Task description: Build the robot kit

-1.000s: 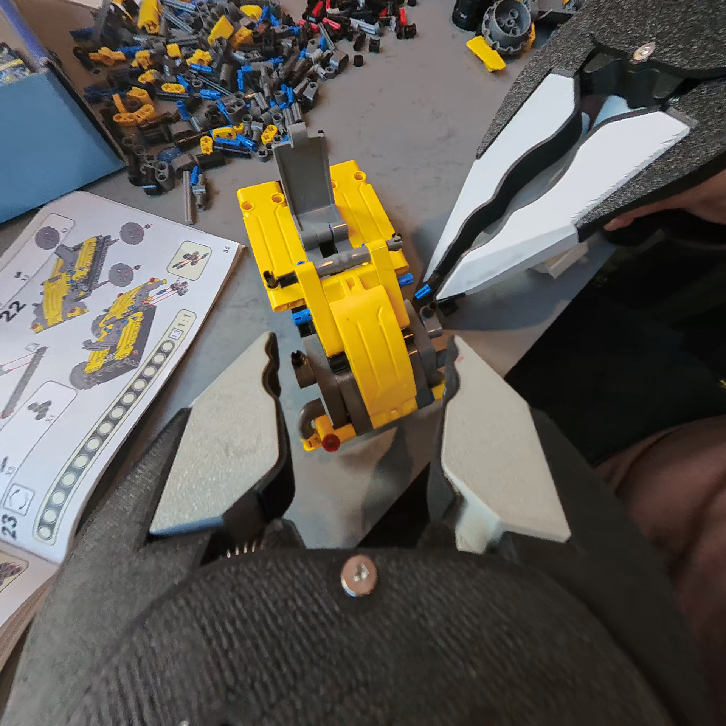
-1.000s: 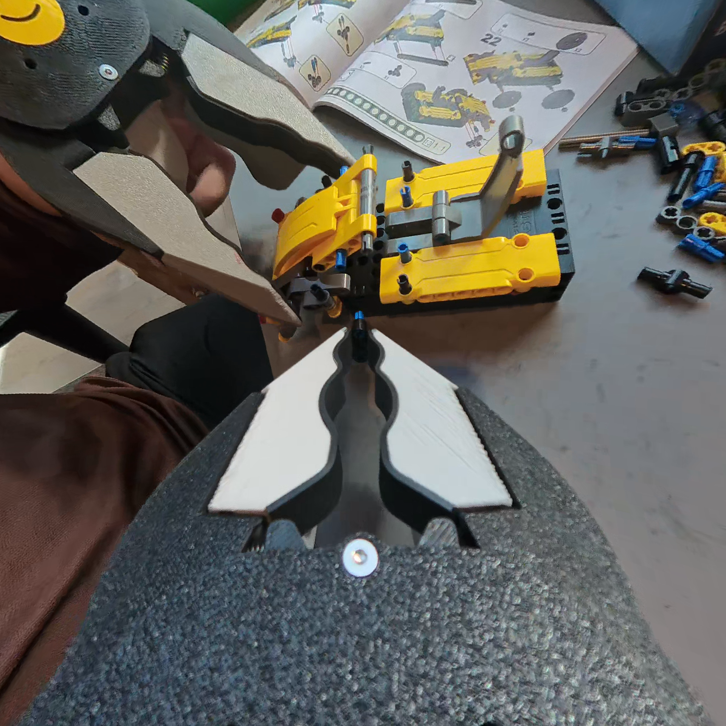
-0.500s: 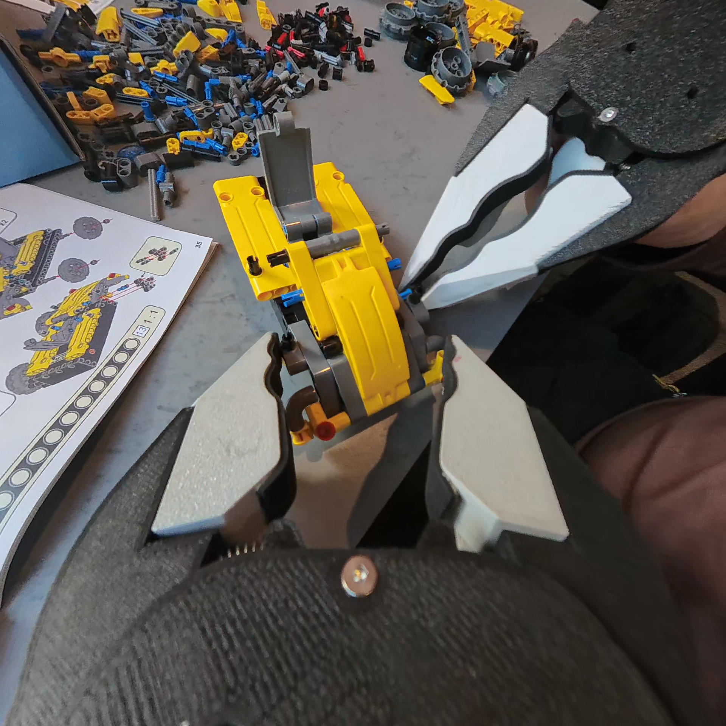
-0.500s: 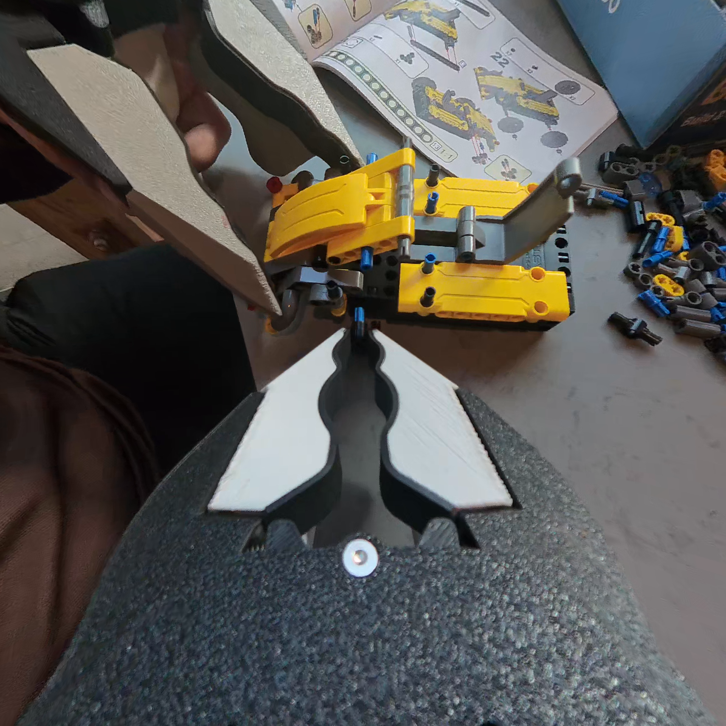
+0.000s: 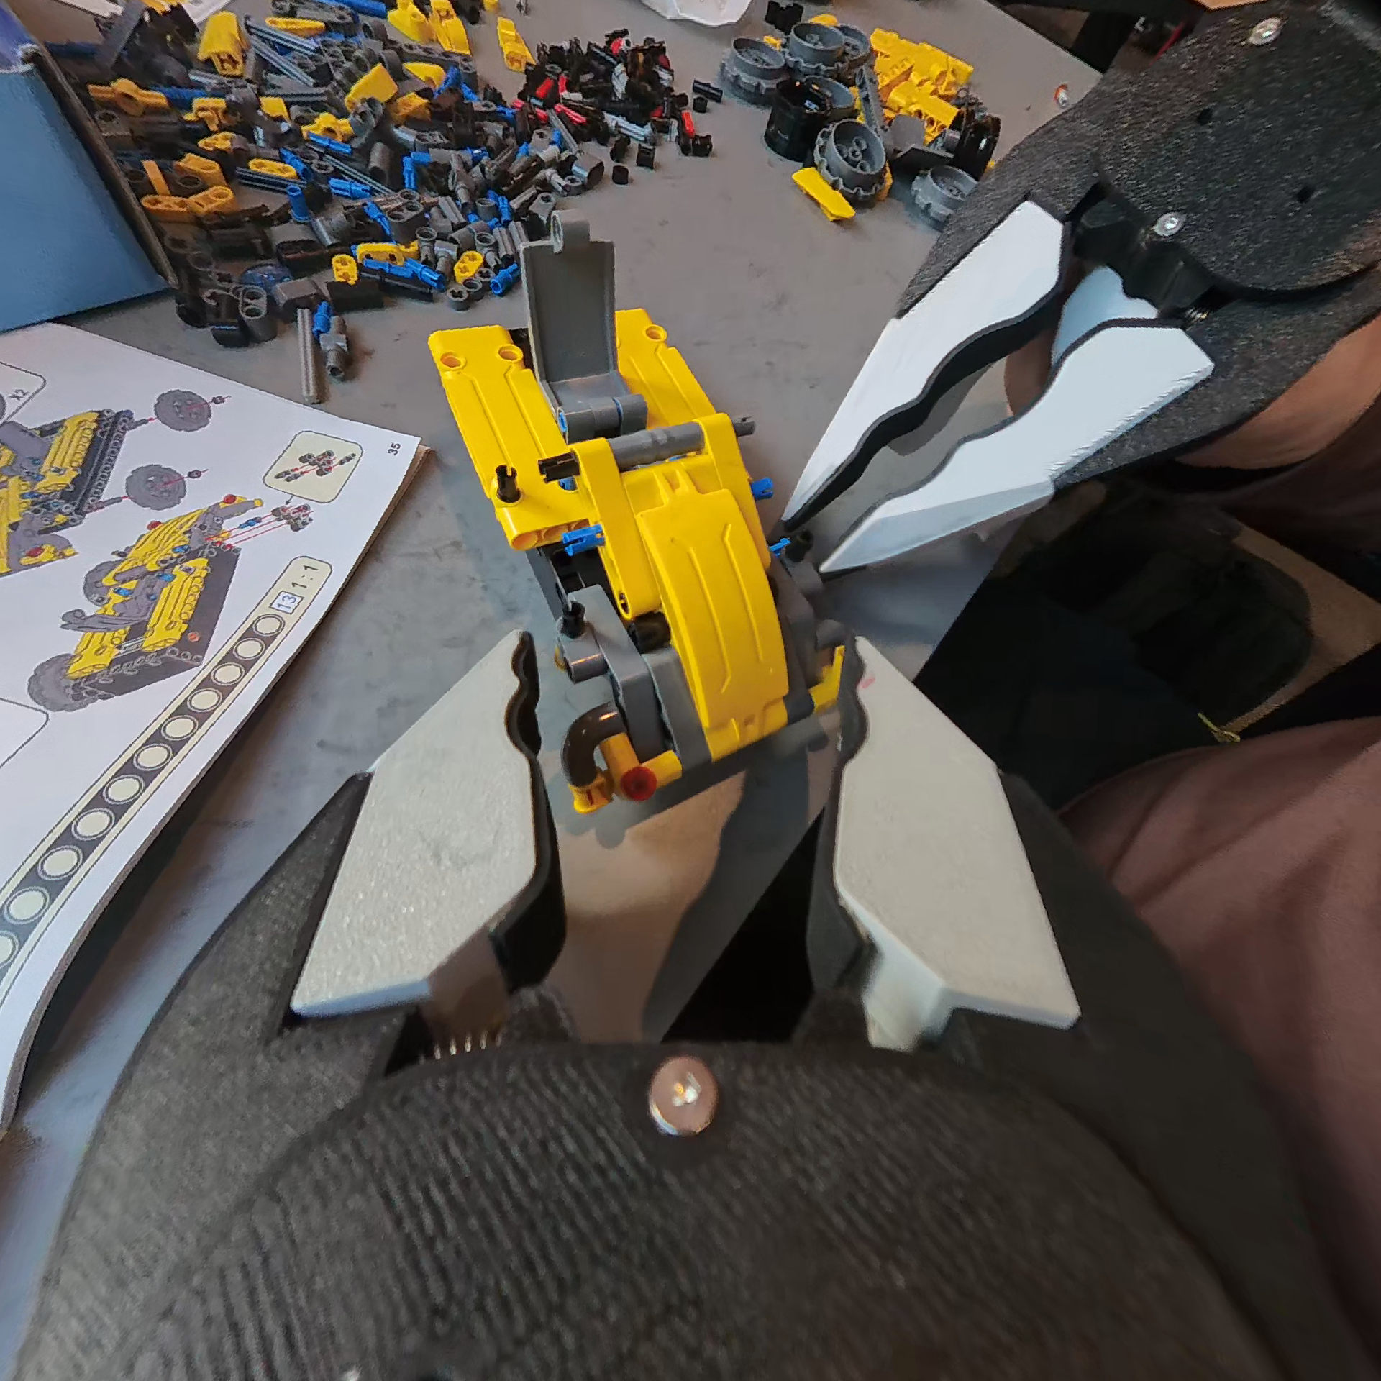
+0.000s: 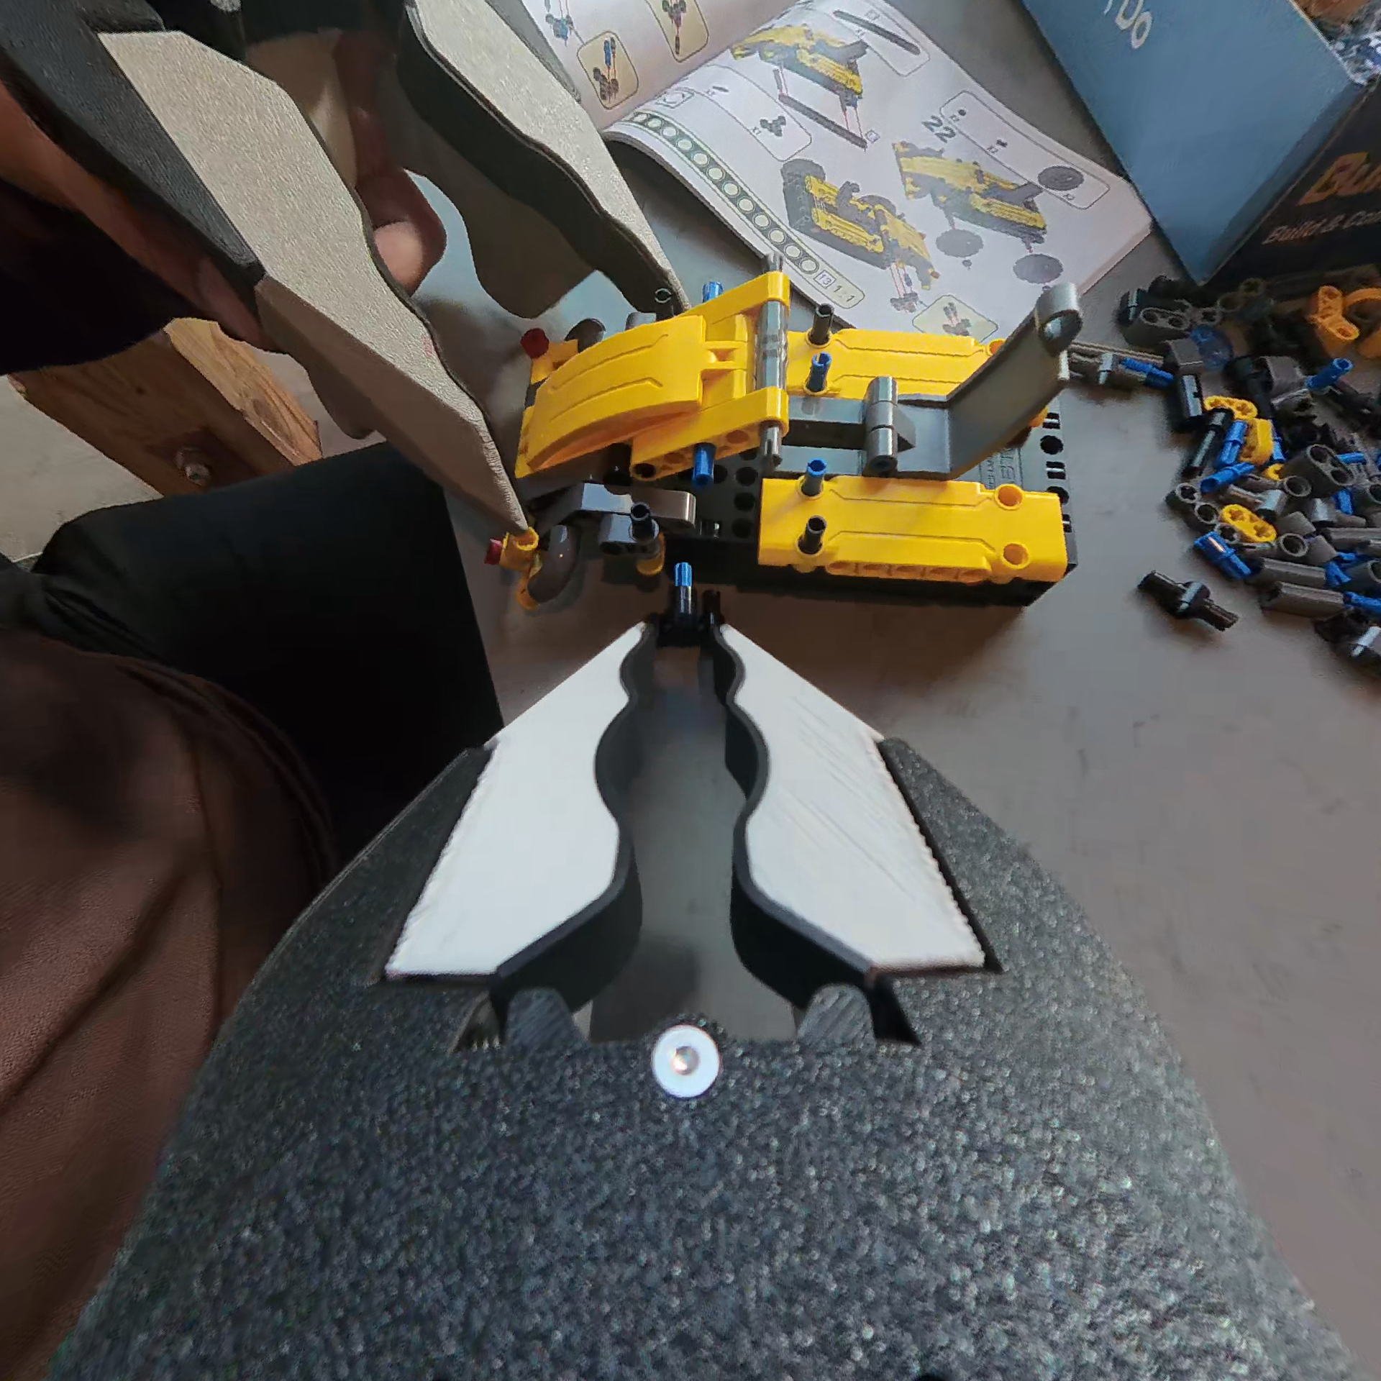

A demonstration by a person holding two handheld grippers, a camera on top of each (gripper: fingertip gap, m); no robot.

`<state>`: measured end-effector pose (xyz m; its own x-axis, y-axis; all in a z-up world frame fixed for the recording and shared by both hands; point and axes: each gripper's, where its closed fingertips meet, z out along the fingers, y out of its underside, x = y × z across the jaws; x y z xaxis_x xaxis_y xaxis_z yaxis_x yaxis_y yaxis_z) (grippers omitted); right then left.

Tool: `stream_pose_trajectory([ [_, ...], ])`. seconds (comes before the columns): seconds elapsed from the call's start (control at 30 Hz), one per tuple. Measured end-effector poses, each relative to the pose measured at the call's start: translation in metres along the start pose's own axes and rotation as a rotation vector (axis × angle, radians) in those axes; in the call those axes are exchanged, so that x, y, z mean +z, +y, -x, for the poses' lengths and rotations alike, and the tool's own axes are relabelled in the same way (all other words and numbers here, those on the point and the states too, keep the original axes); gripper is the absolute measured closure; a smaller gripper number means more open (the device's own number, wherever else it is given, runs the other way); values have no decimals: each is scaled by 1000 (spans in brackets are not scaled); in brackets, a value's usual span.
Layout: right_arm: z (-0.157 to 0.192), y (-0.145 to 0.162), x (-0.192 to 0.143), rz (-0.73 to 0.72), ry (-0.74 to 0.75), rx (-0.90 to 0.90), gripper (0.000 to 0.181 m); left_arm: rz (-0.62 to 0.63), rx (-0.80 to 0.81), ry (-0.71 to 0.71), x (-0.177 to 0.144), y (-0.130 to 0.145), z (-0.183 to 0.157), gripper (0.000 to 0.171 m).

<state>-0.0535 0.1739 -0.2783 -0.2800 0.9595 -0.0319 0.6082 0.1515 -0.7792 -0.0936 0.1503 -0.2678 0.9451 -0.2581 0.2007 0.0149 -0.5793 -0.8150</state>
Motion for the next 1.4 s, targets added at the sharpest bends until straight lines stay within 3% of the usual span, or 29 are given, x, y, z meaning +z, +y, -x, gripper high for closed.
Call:
stream_pose_trajectory([
  [0.23, 1, -2, 2, -1, -24, 11, 177, -48, -33, 29, -12, -2, -1, 93],
  [0.57, 1, -3, 3, 2, -45, 25, 178, -150, -99, -79, -50, 14, 28, 105],
  [1.1, -1, 1, 4, 20, -2, -6, 178, -214, 45, -213, -63, 30, 35, 106],
  [1.4, 0, 1, 5, 18, -8, -6, 178, -300, -35, -137, -69, 23, 35, 110],
])
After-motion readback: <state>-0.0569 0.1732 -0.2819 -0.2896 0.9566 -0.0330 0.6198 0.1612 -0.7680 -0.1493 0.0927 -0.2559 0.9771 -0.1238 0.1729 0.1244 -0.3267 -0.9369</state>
